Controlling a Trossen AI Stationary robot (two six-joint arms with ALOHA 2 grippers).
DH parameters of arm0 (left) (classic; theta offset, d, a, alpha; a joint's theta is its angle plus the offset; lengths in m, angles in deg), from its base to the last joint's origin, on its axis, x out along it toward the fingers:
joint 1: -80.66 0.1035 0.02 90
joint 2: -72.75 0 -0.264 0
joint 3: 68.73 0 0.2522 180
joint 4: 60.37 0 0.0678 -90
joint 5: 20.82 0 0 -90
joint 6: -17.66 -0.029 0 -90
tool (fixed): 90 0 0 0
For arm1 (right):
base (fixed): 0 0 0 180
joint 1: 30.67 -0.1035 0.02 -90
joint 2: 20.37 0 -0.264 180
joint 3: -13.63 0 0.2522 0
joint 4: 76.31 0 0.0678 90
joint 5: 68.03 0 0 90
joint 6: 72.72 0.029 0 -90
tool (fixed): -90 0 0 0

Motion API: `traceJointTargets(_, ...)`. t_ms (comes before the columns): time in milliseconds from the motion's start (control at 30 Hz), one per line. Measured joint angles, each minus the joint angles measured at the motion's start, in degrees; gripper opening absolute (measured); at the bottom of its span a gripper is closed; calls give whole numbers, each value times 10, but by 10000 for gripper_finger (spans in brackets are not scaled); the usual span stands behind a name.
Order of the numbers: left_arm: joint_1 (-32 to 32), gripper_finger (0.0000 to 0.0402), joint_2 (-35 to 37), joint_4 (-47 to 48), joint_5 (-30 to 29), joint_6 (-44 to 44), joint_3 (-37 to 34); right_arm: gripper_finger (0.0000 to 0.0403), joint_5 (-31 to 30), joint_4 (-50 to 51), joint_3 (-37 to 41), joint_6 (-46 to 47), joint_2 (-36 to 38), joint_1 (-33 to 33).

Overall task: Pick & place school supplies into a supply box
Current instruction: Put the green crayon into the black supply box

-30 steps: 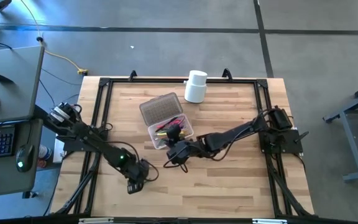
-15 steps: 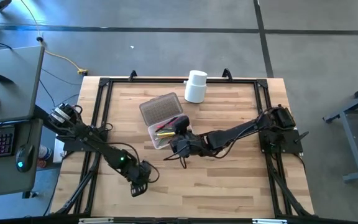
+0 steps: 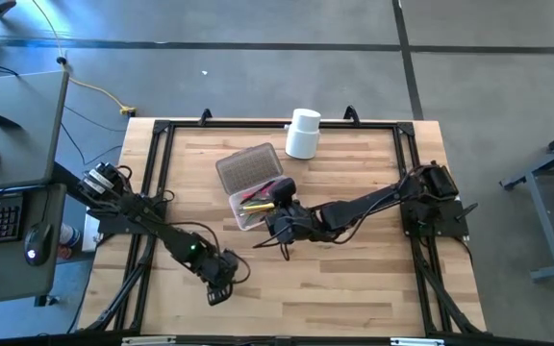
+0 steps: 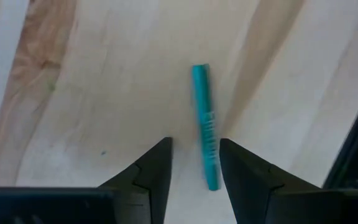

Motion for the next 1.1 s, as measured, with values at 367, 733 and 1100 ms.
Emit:
traceJointTargets(367,0,172,-29,17,-6,0,2,71,12,2,0,3,0,0)
traceJointTargets(733,3,172,-19,20,-18,-30,-1,71,507,-18,0,160,3,-30)
traceJointTargets(1100,65,172,55,112,56,-30,-7,71,670,-171,0,198,-58,-39)
